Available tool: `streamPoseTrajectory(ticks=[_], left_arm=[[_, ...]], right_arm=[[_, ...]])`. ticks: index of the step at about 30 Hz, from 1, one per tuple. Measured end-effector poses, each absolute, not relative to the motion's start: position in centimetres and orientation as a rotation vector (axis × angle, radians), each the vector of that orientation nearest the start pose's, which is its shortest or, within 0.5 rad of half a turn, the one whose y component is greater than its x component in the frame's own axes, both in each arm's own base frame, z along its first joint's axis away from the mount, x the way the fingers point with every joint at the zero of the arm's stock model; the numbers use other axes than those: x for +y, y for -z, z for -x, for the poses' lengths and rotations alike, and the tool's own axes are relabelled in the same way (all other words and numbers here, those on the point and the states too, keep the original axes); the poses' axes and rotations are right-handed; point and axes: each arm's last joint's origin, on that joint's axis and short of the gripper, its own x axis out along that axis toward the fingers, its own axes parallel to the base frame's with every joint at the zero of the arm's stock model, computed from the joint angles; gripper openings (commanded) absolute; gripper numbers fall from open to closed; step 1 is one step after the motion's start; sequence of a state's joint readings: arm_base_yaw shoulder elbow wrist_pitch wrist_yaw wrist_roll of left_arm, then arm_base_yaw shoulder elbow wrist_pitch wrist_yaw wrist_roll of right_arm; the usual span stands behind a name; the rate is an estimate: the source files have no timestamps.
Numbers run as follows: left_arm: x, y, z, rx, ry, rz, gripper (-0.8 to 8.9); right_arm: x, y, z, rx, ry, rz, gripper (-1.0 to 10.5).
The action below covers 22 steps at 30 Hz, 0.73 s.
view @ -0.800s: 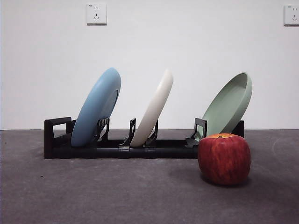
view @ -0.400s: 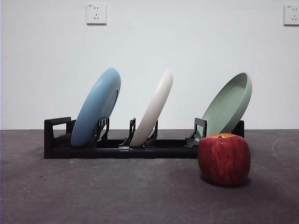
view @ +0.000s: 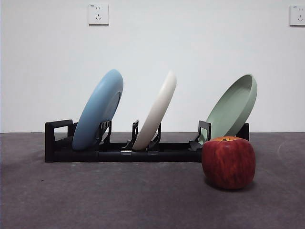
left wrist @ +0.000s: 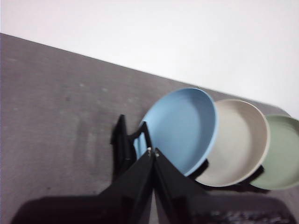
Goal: Take the blue plate from the plate rack,put the plate on the table,take the apple from the table,put the apple in the plate
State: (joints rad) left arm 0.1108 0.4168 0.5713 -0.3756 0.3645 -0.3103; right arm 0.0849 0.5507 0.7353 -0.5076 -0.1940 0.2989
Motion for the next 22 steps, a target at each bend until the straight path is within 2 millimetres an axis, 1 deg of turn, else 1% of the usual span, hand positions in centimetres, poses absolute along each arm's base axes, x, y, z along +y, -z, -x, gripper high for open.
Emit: streamPoseTrajectory(ticks=[3,6,9,12,13,14,15,17,18,22], left_arm=[[0.1,-30.5,-11.8,0.32,0.286,0.345,-0.08],[0.0,-31.9,-13.2,0.403,0.364,0.339,-0.04],[0.1,-33.0,-14.8,0.479,0.411,0.335,-0.03],[0.1,-33.4,-16.3,0.542,0.443,0.334,0.03],[0.0,-33.4,-16.7,0.554,0.448,0.331,0.28],[0.0,-33.4,-17.1,0.565,0.457,0.33,0.95],[-0.1,-33.4,-17.4,0.572,0.464,0.328,1.75],[-0.3,-33.2,-18.1,0.583,0.479,0.325,3.83],[-0.5,-33.0,-18.6,0.589,0.489,0.323,4.14],[-1.8,-32.7,-20.7,0.582,0.55,0.323,4.09]], right_arm=[[1.8,-33.2,-12.6,0.415,-0.282,-0.277,0.0],[2.1,-34.2,-13.8,0.482,-0.35,-0.252,0.0],[2.4,-34.2,-15.3,0.533,-0.413,-0.24,0.0],[2.6,-33.3,-16.6,0.595,-0.441,-0.241,0.2],[2.6,-33.1,-16.9,0.611,-0.443,-0.243,0.6],[2.6,-32.9,-17.2,0.624,-0.443,-0.241,1.2],[2.7,-32.8,-17.4,0.632,-0.443,-0.241,1.8],[2.7,-32.5,-17.8,0.649,-0.442,-0.241,3.4],[2.7,-32.4,-17.9,0.656,-0.441,-0.242,3.9],[2.7,-32.4,-18.0,0.657,-0.442,-0.242,3.8]])
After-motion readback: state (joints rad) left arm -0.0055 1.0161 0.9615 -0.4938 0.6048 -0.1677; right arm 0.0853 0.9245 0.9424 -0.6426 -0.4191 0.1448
